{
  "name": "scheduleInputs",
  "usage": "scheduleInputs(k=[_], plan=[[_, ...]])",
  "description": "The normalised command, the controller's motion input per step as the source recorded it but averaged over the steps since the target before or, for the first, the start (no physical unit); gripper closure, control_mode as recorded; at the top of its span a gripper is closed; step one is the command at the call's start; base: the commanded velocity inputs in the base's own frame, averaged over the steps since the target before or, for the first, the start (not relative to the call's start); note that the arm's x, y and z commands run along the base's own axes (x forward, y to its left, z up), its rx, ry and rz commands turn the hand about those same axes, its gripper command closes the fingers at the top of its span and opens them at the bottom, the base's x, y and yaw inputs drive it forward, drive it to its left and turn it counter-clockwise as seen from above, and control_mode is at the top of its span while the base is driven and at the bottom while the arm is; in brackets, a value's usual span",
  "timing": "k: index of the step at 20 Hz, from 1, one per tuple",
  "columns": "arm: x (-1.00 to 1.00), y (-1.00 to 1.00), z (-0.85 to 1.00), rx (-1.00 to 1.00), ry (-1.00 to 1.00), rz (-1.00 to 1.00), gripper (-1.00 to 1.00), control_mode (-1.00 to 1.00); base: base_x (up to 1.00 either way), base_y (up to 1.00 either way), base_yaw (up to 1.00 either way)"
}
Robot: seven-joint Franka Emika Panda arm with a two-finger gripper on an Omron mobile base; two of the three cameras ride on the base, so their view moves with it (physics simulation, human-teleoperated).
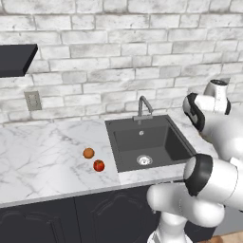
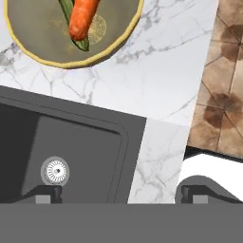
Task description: There is a mixed pile of frozen fruits and vegetables on the counter. Locate all the frozen vegetables and place the items in a bowl on the counter. Take all the frozen fruits and defrost them in a running sink.
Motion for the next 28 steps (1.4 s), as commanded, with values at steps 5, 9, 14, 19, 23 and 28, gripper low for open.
scheduleInputs(k=[5, 9, 14, 19, 23, 28], plan=[[-0.01, 0.39, 0.01, 0.00, 0.01, 0.24, -1.00, -1.00, 0.00, 0.00, 0.00], [-0.01, 0.36, 0.00, -0.02, 0.03, 0.31, -1.00, -1.00, 0.00, 0.00, 0.00], [-0.01, 0.38, -0.01, -0.02, 0.07, 0.34, -1.00, -1.00, 0.00, 0.00, 0.00], [-0.02, 0.42, -0.04, -0.03, 0.04, 0.33, -1.00, -1.00, 0.00, 0.00, 0.00], [-0.07, 0.36, -0.09, -0.04, 0.01, 0.30, -1.00, -1.00, 0.00, 0.00, 0.00], [-0.09, 0.29, -0.12, -0.06, 0.03, 0.22, -1.00, -1.00, 0.00, 0.00, 0.00]])
